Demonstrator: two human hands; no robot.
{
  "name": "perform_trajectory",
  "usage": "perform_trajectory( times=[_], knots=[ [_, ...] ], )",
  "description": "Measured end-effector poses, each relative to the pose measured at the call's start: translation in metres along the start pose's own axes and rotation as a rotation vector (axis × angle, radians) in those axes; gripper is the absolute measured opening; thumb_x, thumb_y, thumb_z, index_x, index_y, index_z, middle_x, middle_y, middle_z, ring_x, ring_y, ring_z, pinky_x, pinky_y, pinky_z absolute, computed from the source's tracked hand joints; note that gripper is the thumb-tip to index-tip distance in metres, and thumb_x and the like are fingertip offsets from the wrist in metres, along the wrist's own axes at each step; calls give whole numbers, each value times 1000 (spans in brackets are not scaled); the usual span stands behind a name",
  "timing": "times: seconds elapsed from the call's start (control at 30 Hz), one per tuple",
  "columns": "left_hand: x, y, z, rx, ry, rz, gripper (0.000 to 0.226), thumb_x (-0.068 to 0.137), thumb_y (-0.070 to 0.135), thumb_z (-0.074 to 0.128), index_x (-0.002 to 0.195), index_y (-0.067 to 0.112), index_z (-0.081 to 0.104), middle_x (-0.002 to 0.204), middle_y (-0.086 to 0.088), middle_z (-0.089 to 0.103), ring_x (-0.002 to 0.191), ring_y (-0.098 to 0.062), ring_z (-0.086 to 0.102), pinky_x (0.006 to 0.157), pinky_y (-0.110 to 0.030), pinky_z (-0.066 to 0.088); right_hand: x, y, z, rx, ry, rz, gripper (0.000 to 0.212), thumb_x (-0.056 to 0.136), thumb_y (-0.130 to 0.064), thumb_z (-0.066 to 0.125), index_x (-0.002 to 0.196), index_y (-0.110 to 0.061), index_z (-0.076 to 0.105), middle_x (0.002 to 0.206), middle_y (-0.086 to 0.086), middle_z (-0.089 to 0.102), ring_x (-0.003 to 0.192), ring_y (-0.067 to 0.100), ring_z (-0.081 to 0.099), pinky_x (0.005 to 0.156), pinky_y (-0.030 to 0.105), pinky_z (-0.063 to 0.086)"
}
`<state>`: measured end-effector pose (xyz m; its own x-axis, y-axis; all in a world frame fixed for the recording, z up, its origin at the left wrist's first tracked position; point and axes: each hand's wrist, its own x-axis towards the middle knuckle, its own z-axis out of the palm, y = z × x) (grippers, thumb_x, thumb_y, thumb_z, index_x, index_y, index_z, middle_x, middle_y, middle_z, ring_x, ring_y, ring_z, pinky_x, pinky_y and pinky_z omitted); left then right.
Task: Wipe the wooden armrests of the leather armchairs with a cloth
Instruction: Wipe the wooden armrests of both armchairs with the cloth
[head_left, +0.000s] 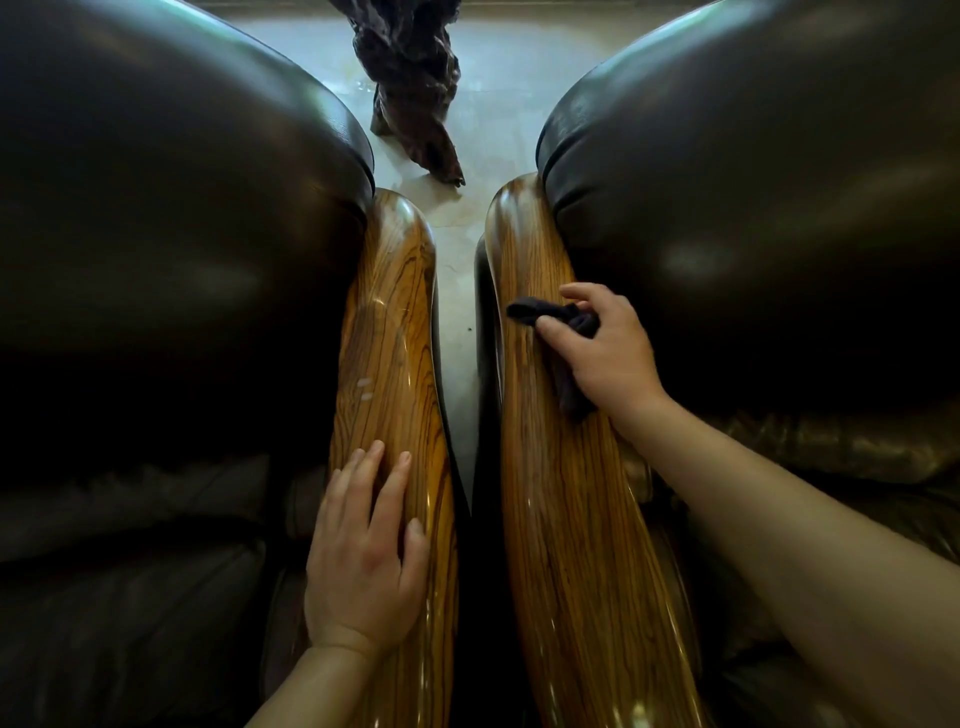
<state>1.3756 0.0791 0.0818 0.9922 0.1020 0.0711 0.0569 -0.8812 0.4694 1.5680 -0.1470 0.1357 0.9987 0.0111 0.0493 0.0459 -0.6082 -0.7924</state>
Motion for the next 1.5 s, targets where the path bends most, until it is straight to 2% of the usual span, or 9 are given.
perform_trajectory(
  times=[0.1, 0.23, 0.37, 0.63, 0.77, 0.9, 1.13, 1.3, 1.5],
  knots=[
    [0, 1, -3, 0, -4, -1, 58, 91, 37, 39, 147, 23, 36, 155, -3, 31, 146, -20, 21, 112, -55, 31, -7, 9, -5, -275, -75, -61, 51, 94, -48, 57, 141, -30, 50, 146, 2, 43, 136, 26, 38, 111, 47, 35],
    [-1, 3, -2, 2, -8, -3, 58, 91, 37, 39, 147, 24, 36, 155, -3, 31, 146, -19, 20, 112, -55, 31, -48, 28, 11, -415, -170, -213, 64, 98, -51, 45, 154, -24, 33, 166, 2, 16, 153, 23, 5, 123, 47, 14],
    [0, 3, -2, 3, -8, -17, 58, 90, 38, 38, 147, 25, 35, 155, -1, 30, 146, -18, 19, 112, -54, 31, -59, 34, 17, -543, -226, -416, 63, 98, -55, 36, 153, -24, 33, 164, 5, 23, 153, 24, 9, 120, 49, 24],
    [1, 4, -3, 30, -16, -13, 59, 90, 38, 38, 147, 22, 36, 155, -4, 31, 146, -21, 22, 112, -55, 31, 32, 0, 48, -569, -121, -259, 56, 93, -40, 60, 144, -19, 49, 158, 8, 36, 150, 30, 18, 122, 44, 20],
    [0, 6, -5, 30, -17, -10, 59, 89, 37, 38, 147, 22, 36, 155, -4, 31, 145, -22, 23, 112, -55, 32, -18, -7, 45, -612, -303, -523, 37, 89, -36, 61, 124, -28, 65, 144, 2, 54, 145, 26, 32, 123, 45, 16],
    [1, 3, -3, 43, -36, -15, 60, 89, 38, 38, 147, 24, 34, 156, -3, 29, 146, -22, 22, 112, -54, 31, -75, 19, 21, -628, -527, -775, 39, 94, -42, 51, 129, -28, 60, 144, 0, 53, 148, 24, 29, 123, 48, 14],
    [3, 3, -3, 18, -15, -20, 59, 88, 38, 40, 146, 25, 38, 156, -1, 30, 145, -19, 24, 109, -53, 33, 29, 3, 42, -698, -243, -472, 56, 96, -41, 50, 146, -16, 46, 158, 10, 37, 151, 29, 18, 123, 41, 8],
    [4, 1, -3, 33, -19, 8, 60, 88, 39, 41, 146, 25, 37, 155, -1, 30, 144, -18, 22, 109, -54, 33, 92, -11, 63, -783, -206, -380, 64, 98, -42, 49, 151, -9, 35, 160, 16, 29, 151, 34, 15, 123, 43, 7],
    [3, 2, -1, 36, -20, -8, 59, 87, 37, 41, 145, 24, 39, 155, 0, 30, 145, -15, 18, 110, -49, 29, 21, 17, 29, -592, -33, -216, 62, 101, -41, 43, 152, -7, 33, 159, 20, 30, 151, 33, 18, 123, 46, 17]
  ],
)
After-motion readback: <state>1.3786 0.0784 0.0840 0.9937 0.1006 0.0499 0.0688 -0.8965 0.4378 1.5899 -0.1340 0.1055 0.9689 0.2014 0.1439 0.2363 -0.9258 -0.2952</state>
